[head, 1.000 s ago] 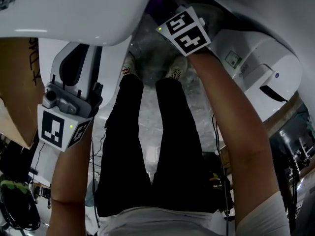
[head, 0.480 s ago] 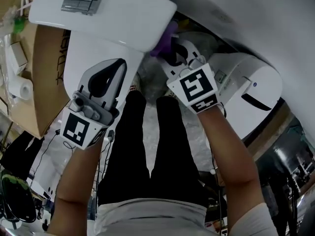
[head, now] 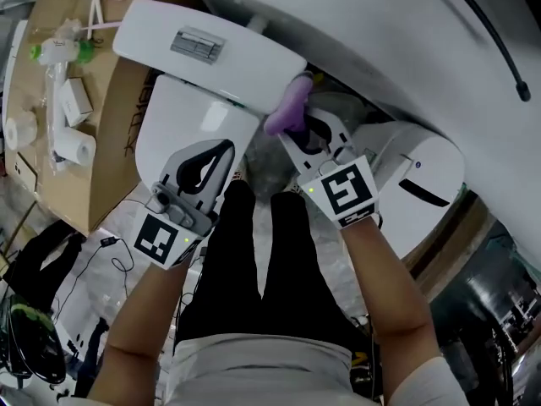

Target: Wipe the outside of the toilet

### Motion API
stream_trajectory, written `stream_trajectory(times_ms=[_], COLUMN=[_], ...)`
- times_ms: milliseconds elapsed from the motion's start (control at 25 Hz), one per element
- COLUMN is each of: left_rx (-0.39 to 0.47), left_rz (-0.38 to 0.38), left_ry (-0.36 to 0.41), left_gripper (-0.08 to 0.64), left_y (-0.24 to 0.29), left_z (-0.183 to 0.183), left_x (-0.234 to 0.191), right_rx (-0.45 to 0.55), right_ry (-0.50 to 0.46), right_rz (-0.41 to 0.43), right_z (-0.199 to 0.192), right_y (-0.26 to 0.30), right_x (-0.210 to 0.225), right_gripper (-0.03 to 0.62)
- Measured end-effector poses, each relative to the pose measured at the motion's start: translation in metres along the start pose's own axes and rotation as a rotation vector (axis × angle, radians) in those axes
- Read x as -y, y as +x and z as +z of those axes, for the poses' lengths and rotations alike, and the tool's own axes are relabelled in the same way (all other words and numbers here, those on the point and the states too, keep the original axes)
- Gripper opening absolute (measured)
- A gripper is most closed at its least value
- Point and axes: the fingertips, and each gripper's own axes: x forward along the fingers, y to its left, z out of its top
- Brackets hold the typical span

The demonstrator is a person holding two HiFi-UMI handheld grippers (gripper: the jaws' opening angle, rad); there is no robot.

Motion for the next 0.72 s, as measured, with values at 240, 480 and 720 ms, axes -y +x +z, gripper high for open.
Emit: stream_trajectory(times_ms=[240,480,720], left_rx=[-0.009,0.001,0.011], left_rz=[0.043,0.046,0.060], left_ry=[-0.013,-0.013,-0.008], left_gripper=[0.006,0.006,0.006], left_y=[-0.014,-0.016,-0.016], left_z=[-0.005,0.000,0.010], left_x=[-0.010,-0.008,-0.011], right_rx=[0.002,0.005,-0.001], right_ry=[-0.040,-0.069,-0.060], right_rz=[0.031,0.035,-0.044], right_z=[0.005,0.008,0.015], right_y=[0.016,0.017,0.024], right_x=[-0.009,0.009,0.064], right_gripper=[0.087,0.087,0.087])
